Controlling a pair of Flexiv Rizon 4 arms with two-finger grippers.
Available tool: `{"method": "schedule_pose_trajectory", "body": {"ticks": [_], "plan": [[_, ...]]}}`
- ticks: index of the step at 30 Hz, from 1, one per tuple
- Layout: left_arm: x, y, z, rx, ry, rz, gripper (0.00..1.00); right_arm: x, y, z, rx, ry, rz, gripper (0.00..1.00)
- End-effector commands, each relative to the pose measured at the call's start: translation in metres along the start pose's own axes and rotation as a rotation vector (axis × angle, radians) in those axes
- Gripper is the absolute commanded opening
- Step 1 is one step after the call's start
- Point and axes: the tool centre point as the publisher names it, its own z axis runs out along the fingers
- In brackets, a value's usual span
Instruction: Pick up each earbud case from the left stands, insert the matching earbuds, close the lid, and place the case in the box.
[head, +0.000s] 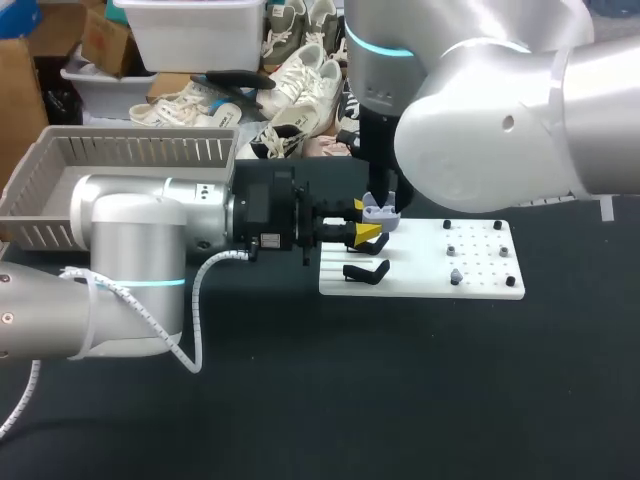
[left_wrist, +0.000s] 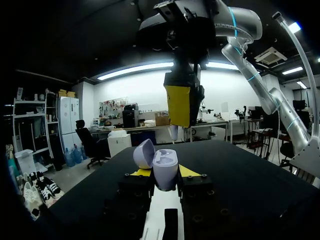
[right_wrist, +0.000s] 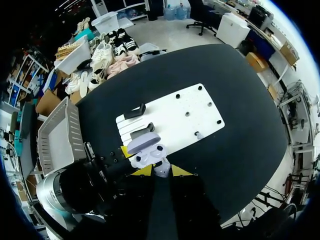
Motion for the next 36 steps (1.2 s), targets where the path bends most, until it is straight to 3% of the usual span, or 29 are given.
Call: {"method": "schedule_pose_trajectory", "body": {"ticks": [1, 36], "plan": [[0.001, -0.001, 0.001, -0.005, -0.001, 0.002, 0.0, -0.002, 0.005, 0.003, 0.009, 0.003, -0.002, 0.0], [0.001, -0.001, 0.001, -0.005, -0.001, 0.002, 0.0, -0.008, 0.008, 0.019, 0.042, 0.03, 0.0, 0.0]]}}
